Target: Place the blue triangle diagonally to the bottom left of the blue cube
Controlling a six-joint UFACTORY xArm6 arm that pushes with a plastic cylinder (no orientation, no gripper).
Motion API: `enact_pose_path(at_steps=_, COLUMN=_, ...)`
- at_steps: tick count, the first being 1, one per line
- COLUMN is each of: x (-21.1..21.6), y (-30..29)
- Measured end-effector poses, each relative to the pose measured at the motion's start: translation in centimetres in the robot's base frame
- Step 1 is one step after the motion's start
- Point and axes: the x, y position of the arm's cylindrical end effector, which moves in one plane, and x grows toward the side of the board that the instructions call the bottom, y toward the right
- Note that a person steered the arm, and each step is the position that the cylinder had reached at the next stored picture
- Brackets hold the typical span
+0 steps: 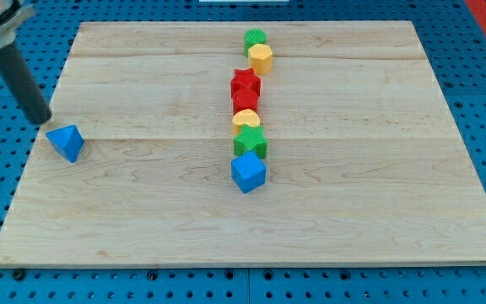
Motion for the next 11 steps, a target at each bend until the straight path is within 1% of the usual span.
enact_pose_path(at_steps=1, x=2.3, y=10.3)
enact_pose_path(at_steps=2, x=5.7, y=16.7)
enact_pose_path(at_steps=3, x=2.8, y=15.6)
enact_pose_path(at_steps=4, x=-0.5, y=10.9)
enact_pose_path(at_steps=5, x=5.2, y=6.4)
enact_pose_path(at_steps=6, x=9.2, y=11.5)
enact_pose_path(at_steps=7, x=11.0, y=17.7)
enact_pose_path(at_steps=8, x=12.2, y=20.5)
enact_pose_path(at_steps=9, x=12.6, y=21.3)
enact_pose_path(at_steps=10, x=12.6, y=20.7)
enact_pose_path(at_steps=11, x=12.1, y=18.3)
